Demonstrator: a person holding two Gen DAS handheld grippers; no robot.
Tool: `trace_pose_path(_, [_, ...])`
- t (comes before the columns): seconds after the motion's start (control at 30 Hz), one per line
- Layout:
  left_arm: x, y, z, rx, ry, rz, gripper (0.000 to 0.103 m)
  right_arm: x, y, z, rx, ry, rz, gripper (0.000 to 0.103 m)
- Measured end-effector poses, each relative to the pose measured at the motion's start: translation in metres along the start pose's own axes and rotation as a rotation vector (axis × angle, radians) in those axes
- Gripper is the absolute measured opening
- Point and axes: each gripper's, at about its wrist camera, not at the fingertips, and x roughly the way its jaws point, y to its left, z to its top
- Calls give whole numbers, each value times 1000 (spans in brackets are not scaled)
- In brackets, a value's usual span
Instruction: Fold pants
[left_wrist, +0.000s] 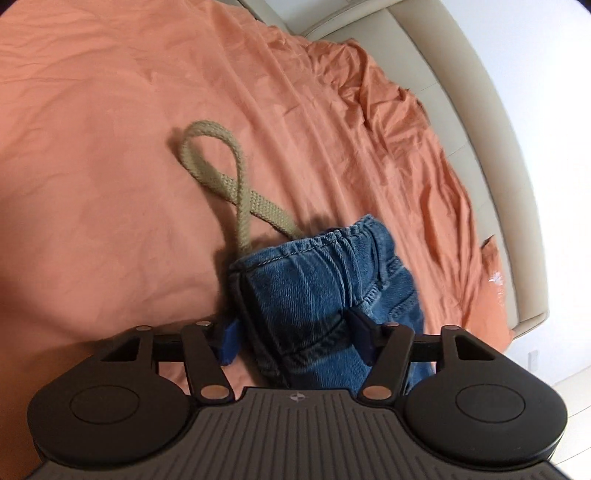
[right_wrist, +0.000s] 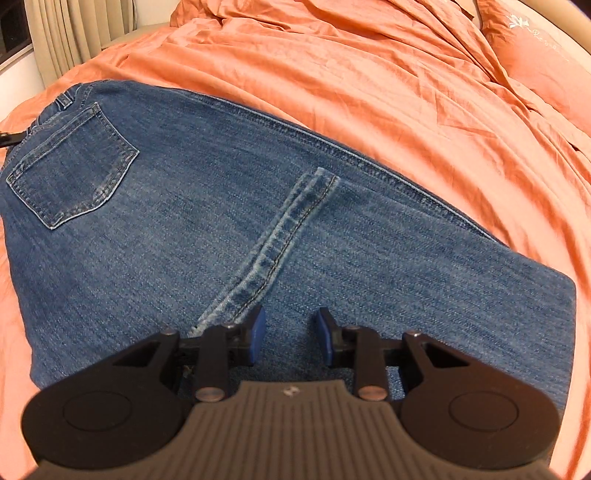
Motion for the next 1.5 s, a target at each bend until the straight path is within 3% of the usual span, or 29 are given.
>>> trace_pose_path(0.17, [13, -9, 1, 57, 2, 90, 45, 4, -6, -2, 20, -12, 28, 27])
trace_pose_path(0.27, [13, -15, 2, 74, 10, 153, 38, 2, -9, -4, 33, -23, 43, 27])
trace_pose_path(0.47, [8, -61, -4, 202, -36, 333, 27, -2, -14, -7, 96, -39, 54, 24])
trace_pose_path(0.53, [-2, -80, -6, 260, -68, 339, 20, -9, -18, -9, 122, -55, 50, 23])
trace_pose_path(0.77, [-51, -173, -38, 500, -201, 279, 19, -52, -50, -38, 299, -102, 81, 23])
trace_pose_path(0.97, [-58, -277, -115, 822, -296, 290, 19, -81, -71, -57, 408, -132, 110, 24])
trace_pose_path(1.2, [-28, -351, -240, 1125, -300, 256, 19, -123, -91, -77, 498, -215, 142, 27])
trace_pose_path(1.33, [4, -359, -313, 1238, -193, 202, 19, -137, -112, -95, 555, -249, 135, 28])
trace_pose_path(1.5, [49, -332, -385, 1290, 53, 177, 20, -135, -145, -114, 657, -260, 113, 29])
